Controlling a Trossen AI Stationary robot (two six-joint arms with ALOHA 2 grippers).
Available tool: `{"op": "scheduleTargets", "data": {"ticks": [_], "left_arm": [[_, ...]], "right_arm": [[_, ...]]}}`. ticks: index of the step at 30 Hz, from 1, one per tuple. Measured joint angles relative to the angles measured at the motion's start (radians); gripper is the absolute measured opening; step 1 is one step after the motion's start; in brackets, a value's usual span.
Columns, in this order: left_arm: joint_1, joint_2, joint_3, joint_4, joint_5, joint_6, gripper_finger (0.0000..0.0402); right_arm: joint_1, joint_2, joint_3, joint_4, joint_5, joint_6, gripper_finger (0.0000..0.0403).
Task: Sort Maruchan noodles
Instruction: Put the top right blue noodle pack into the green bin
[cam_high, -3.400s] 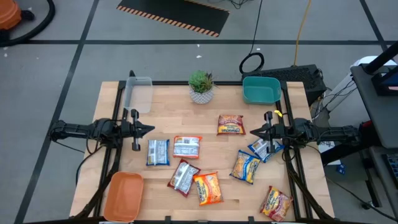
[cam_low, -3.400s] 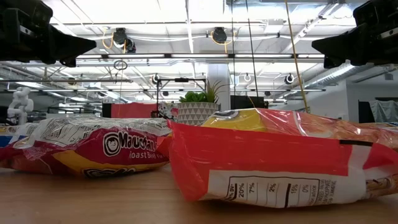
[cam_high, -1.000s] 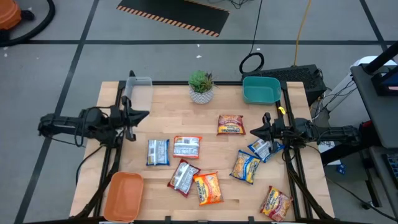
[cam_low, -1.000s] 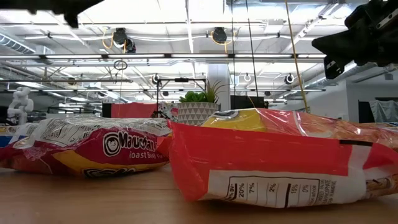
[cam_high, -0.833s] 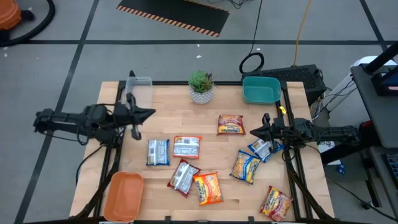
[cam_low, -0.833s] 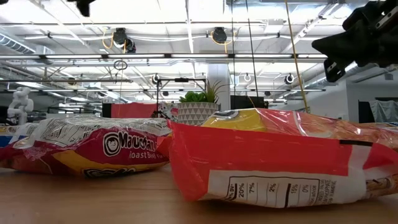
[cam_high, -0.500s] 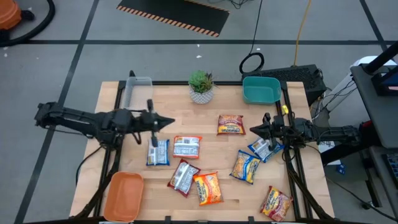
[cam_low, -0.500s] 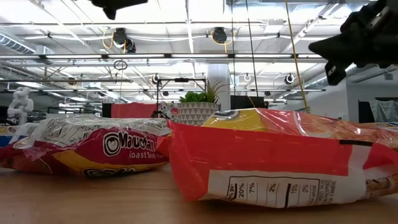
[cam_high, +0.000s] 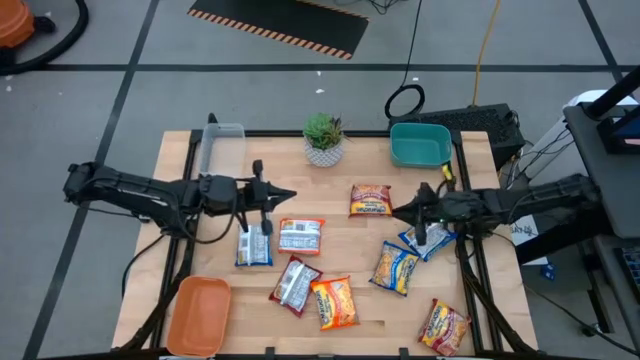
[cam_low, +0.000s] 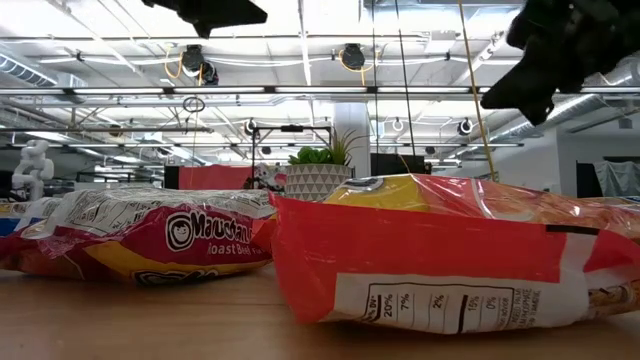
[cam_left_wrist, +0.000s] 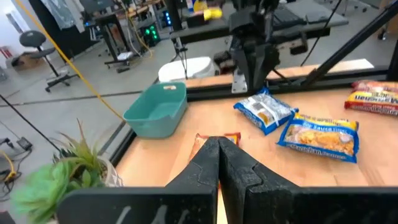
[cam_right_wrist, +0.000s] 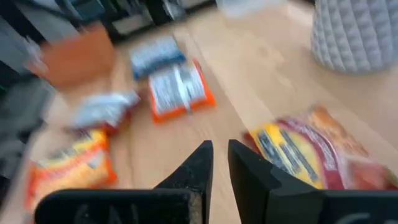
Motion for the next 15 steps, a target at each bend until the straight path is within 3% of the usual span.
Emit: {"op": "scheduleTargets", "data": {"ticks": [6, 9, 15], "left_arm": [[-0.008, 0.016, 0.0, 0.002, 0.0, -0.033, 0.0004], [-0.008, 0.016, 0.0, 0.001, 0.0, -0.056, 0.0004], [-0.008, 0.015, 0.0, -0.009, 0.0, -0.07, 0.0004]], "right_arm": [[0.102, 0.316, 0.266, -0.349, 0.122, 0.106, 0.0048], [0.149, 0.43, 0.378, -0.461, 0.131, 0.157, 0.0048], [0.182, 0.565, 0.46, -0.623, 0.119, 0.246, 0.0062]]}}
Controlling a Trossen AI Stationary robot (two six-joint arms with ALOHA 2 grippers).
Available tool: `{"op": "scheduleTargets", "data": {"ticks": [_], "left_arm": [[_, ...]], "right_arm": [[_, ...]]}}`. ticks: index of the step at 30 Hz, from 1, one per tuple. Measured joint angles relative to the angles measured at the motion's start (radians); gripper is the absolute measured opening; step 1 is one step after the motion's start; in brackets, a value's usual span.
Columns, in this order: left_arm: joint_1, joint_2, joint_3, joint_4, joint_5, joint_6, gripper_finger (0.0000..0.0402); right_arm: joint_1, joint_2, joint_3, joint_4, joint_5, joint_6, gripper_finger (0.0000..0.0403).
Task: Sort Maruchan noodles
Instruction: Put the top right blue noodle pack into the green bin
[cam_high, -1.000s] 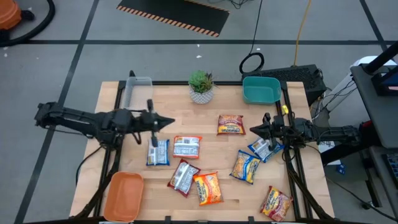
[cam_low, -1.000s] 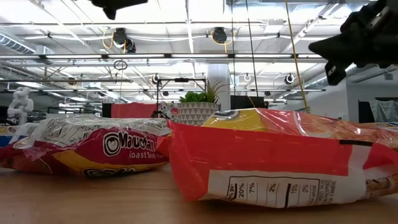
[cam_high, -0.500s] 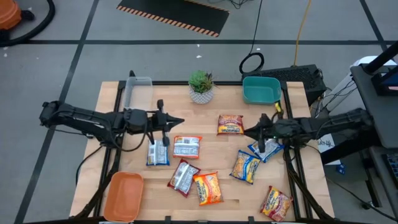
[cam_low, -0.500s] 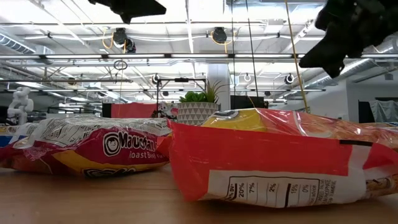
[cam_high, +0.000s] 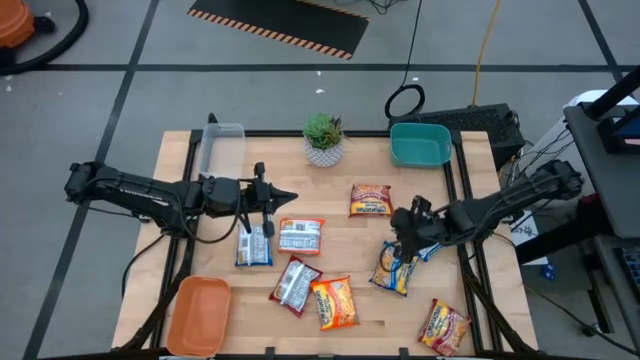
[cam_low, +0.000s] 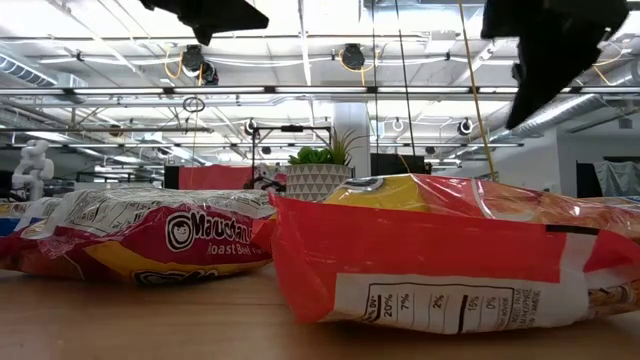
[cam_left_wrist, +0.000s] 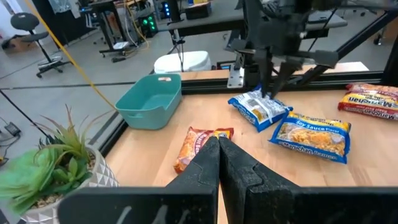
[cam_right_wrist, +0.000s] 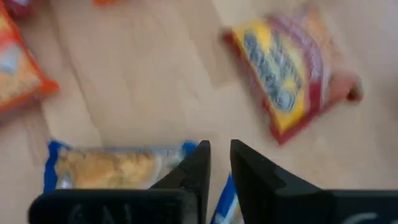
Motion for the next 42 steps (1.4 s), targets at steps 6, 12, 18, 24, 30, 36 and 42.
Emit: {"op": "scheduleTargets", "data": {"ticks": [6, 12, 18, 24, 30, 36, 42], "left_arm": [[0.0, 0.0, 0.0, 0.005, 0.0, -0.001, 0.0027], [0.0, 0.0, 0.0, 0.013, 0.0, 0.021, 0.0045], [0.0, 0.0, 0.0, 0.011, 0.0, 0.026, 0.0046], [0.0, 0.0, 0.0, 0.013, 0.0, 0.05, 0.0046], [0.0, 0.0, 0.0, 0.013, 0.0, 0.051, 0.0047], [0.0, 0.0, 0.0, 0.013, 0.0, 0.053, 0.0047], [0.0, 0.0, 0.0, -0.002, 0.0, 0.052, 0.0047]], "right_arm": [[0.002, 0.081, 0.0, -0.093, -0.019, 0.095, 0.0119], [0.002, 0.141, -0.001, -0.079, -0.021, 0.081, 0.016], [0.002, 0.15, -0.048, -0.062, -0.046, 0.076, 0.0164], [0.014, 0.15, -0.119, 0.075, -0.046, -0.048, 0.0164], [0.015, 0.15, -0.204, 0.162, -0.046, -0.066, 0.0169], [0.006, 0.149, -0.23, 0.164, -0.044, -0.066, 0.0195], [-0.027, 0.149, -0.29, 0.207, -0.072, -0.065, 0.0204]]}}
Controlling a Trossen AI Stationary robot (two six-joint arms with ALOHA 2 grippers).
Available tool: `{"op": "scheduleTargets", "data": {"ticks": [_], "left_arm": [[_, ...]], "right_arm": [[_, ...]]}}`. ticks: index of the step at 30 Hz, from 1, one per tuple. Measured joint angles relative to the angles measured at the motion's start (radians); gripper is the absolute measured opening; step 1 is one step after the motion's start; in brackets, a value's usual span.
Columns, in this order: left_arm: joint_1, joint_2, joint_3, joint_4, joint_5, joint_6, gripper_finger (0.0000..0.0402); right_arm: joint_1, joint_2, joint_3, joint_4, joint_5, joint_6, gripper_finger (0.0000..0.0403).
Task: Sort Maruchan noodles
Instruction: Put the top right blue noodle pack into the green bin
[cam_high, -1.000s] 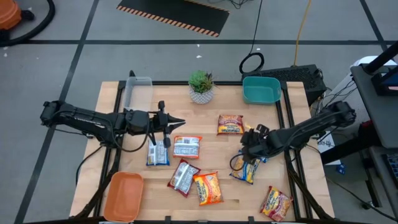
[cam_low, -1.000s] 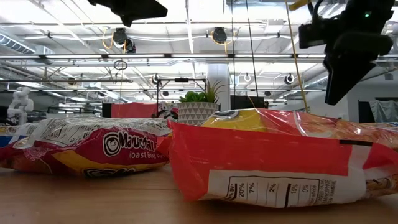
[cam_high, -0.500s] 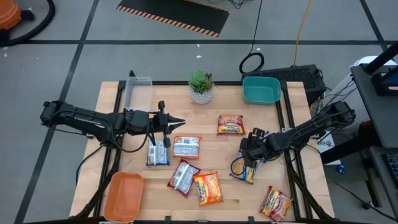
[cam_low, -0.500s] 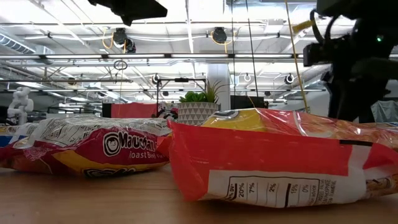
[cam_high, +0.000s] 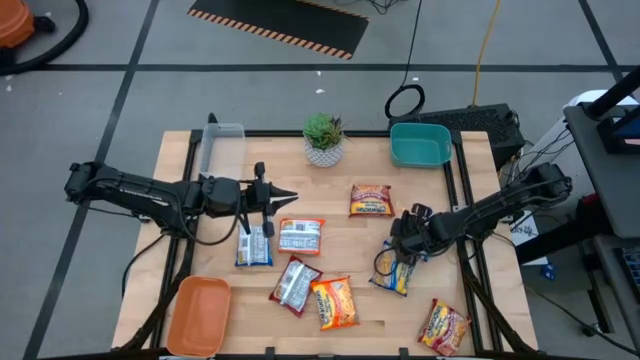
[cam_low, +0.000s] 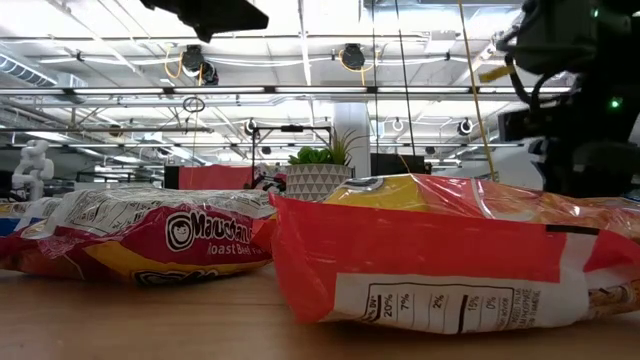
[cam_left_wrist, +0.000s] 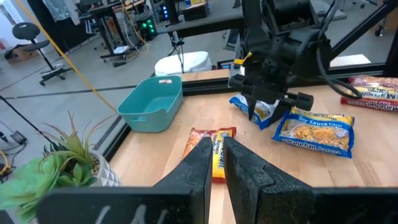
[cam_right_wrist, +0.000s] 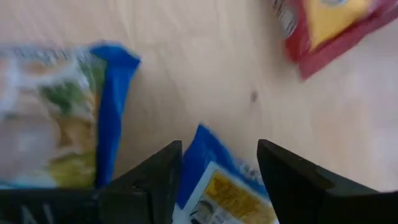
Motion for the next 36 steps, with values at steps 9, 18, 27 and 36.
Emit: {"op": "scheduleTargets", "data": {"ticks": [9, 18, 27, 36], "left_arm": [[0.0, 0.0, 0.0, -0.022, 0.0, -0.009, 0.0047], [0.0, 0.0, 0.0, -0.022, 0.0, -0.009, 0.0047], [0.0, 0.0, 0.0, -0.03, 0.0, -0.009, 0.0047], [0.0, 0.022, -0.001, -0.065, 0.01, -0.002, 0.0047]], "right_arm": [[-0.045, -0.004, -0.068, 0.089, -0.089, -0.043, 0.0161], [-0.059, -0.008, -0.069, 0.118, -0.159, -0.129, 0.0028], [-0.059, -0.122, -0.067, 0.129, -0.124, -0.182, 0.0003], [-0.059, -0.225, 0.021, 0.192, 0.057, -0.285, 0.0001]]}}
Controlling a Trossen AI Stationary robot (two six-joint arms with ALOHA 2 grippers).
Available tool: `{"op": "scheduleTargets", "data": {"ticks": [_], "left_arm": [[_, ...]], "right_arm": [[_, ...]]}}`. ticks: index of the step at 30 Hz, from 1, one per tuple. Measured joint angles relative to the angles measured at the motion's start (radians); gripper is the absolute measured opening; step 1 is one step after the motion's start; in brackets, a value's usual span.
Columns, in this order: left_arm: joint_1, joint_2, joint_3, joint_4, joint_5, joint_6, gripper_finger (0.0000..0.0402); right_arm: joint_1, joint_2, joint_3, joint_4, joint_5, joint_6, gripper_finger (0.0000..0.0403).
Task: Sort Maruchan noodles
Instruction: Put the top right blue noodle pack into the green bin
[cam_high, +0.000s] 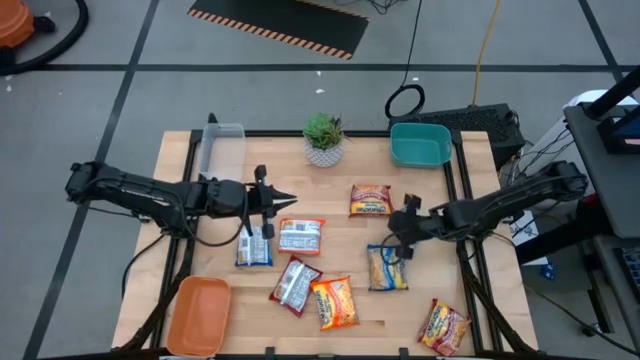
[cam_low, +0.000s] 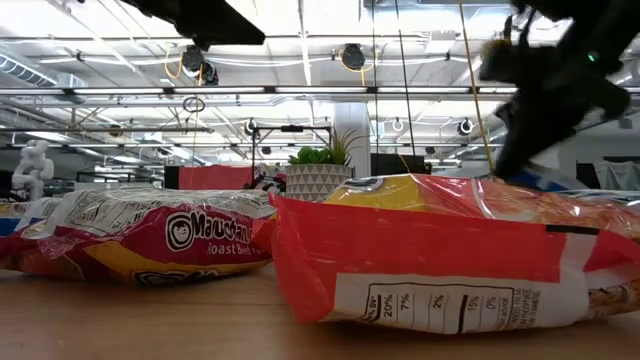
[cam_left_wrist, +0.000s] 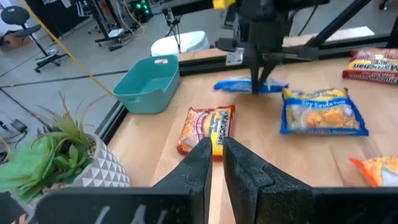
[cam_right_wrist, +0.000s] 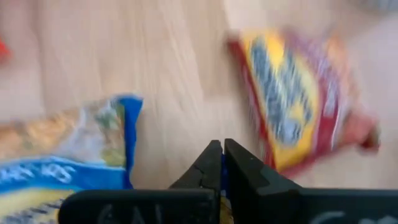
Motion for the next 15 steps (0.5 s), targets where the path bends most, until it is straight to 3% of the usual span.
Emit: {"op": "scheduleTargets", "data": {"ticks": [6, 15], "left_arm": [[-0.011, 0.043, 0.003, 0.01, 0.141, 0.037, 0.0047], [-0.05, 0.076, 0.001, 0.079, 0.143, 0.099, 0.0048]], "right_arm": [[0.002, -0.011, 0.053, 0.214, -0.001, -0.146, 0.0001], [0.027, -0.011, 0.066, 0.507, -0.007, -0.305, 0.0]]}}
